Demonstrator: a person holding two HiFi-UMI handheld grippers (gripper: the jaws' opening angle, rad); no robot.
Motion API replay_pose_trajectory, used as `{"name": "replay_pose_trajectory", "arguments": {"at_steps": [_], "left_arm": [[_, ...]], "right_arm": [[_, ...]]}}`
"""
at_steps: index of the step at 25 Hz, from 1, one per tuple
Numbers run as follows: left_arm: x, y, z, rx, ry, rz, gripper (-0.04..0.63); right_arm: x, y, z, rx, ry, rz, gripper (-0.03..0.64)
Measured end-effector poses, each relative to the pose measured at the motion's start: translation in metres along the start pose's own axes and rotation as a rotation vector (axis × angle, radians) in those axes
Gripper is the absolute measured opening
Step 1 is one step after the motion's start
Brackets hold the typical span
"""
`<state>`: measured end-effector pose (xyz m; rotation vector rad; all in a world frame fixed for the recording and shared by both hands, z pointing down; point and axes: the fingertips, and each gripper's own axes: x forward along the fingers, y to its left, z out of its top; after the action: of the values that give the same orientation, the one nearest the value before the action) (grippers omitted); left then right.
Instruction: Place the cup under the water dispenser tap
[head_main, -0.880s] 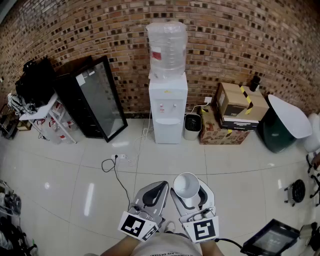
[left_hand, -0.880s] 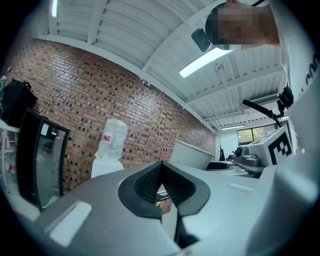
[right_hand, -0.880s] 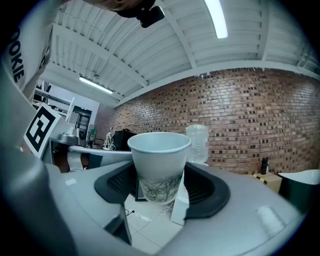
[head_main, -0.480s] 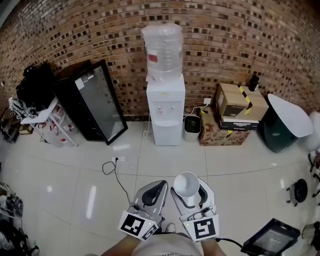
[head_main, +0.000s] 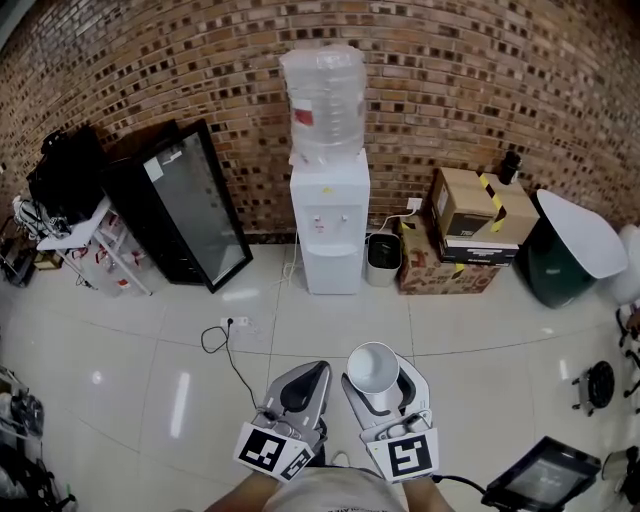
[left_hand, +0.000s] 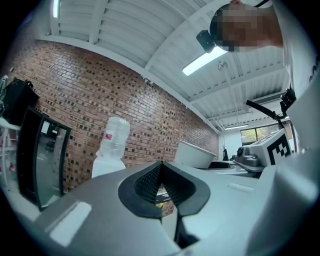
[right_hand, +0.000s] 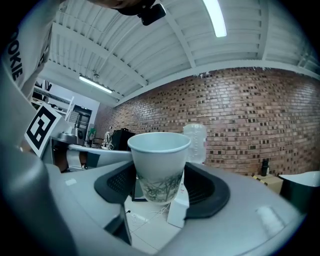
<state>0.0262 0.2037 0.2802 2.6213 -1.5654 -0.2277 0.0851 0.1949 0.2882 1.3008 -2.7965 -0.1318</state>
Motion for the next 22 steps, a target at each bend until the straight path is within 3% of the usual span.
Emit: {"name": "replay_pose_trajectory", "arguments": {"at_steps": [22], "left_arm": [[0.106, 0.122, 0.005, -0.071, 0.012, -0.065, -0.012]], "right_arm": [[0.145, -0.045, -0.005, -0.018, 0.070, -0.060, 0.307]]}}
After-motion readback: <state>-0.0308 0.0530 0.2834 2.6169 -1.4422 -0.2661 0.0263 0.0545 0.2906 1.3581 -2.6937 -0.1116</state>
